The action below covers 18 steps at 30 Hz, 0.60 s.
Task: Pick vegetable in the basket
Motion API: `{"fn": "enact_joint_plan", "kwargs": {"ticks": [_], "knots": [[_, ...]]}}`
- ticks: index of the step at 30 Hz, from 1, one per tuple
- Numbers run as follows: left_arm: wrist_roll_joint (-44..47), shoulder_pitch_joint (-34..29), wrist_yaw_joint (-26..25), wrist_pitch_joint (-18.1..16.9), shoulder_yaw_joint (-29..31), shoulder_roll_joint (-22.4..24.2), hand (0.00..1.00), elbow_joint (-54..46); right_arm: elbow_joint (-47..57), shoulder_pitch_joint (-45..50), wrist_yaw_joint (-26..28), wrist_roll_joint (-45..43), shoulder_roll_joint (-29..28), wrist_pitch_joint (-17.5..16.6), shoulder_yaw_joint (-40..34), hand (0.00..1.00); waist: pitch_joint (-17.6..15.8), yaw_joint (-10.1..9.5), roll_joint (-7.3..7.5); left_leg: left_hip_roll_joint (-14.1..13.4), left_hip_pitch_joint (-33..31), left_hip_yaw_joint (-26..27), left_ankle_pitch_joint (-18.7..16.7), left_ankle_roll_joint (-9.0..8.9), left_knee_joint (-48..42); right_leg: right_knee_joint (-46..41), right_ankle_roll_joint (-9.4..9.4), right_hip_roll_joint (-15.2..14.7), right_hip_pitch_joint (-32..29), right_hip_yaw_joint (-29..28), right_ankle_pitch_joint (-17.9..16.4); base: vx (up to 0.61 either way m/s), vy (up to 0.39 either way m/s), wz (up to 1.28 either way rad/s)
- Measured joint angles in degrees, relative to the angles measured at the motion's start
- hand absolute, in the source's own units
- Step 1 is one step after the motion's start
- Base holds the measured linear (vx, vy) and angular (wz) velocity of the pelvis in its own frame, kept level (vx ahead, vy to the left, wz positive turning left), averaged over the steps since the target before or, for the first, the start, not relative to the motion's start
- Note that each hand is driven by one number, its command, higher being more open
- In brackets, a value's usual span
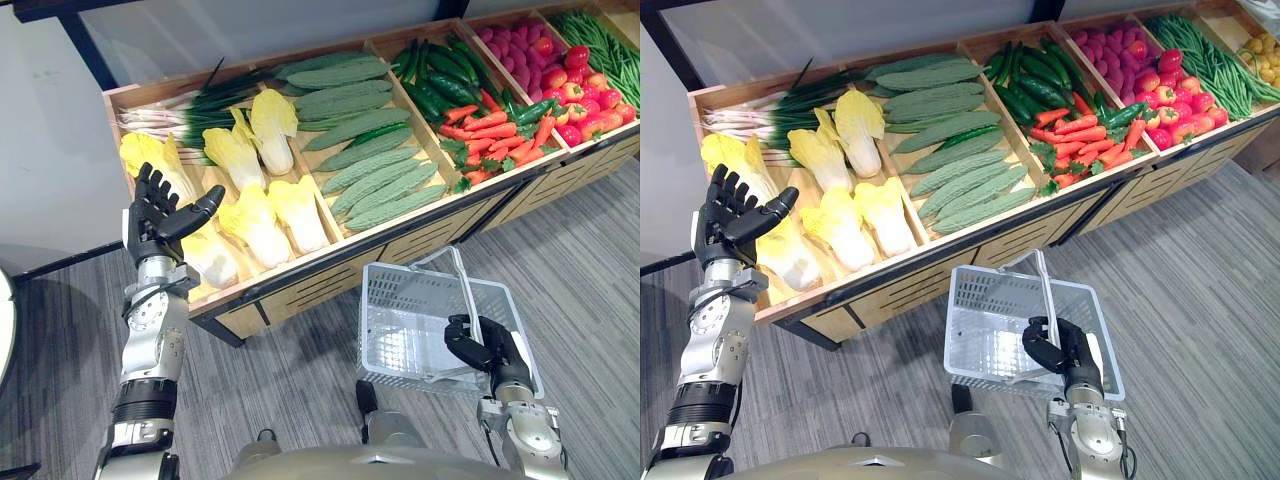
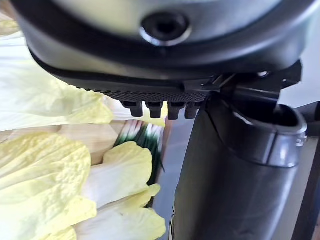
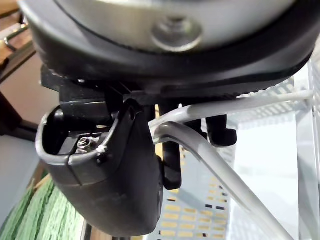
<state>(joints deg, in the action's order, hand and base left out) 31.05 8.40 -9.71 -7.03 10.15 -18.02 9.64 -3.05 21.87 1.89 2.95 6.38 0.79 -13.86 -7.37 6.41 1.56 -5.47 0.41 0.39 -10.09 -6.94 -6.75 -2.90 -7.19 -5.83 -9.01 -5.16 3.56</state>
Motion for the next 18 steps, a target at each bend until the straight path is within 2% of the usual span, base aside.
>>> {"fn": "enact_joint_plan", "kwargs": {"ticks": [13, 18], "knots": [[-0.9, 0.0, -1.5, 0.2, 0.5, 0.0, 1.0, 1.1, 0.0, -0.2, 0.0, 0.0, 0.2, 0.0, 1.1, 0.0, -1.2, 0.1, 0.26, 0.1, -0.1, 1.2, 0.0, -0.05, 0.0, -0.2, -0.04, 0.0, -0.9, -1.3, 0.1, 0.0, 0.009, -0.04], [-7.0, -0.1, -3.1, 0.7, 5.7, 0.4, 1.0, -0.5, 0.0, -0.2, 0.0, 0.0, 0.2, 0.0, 1.0, 0.0, -1.5, 0.16, 0.26, 0.0, 0.0, 1.1, -0.1, -0.06, 0.1, -0.3, -0.06, 0.0, -0.8, -1.1, 0.1, -0.02, 0.003, 0.0]]}}
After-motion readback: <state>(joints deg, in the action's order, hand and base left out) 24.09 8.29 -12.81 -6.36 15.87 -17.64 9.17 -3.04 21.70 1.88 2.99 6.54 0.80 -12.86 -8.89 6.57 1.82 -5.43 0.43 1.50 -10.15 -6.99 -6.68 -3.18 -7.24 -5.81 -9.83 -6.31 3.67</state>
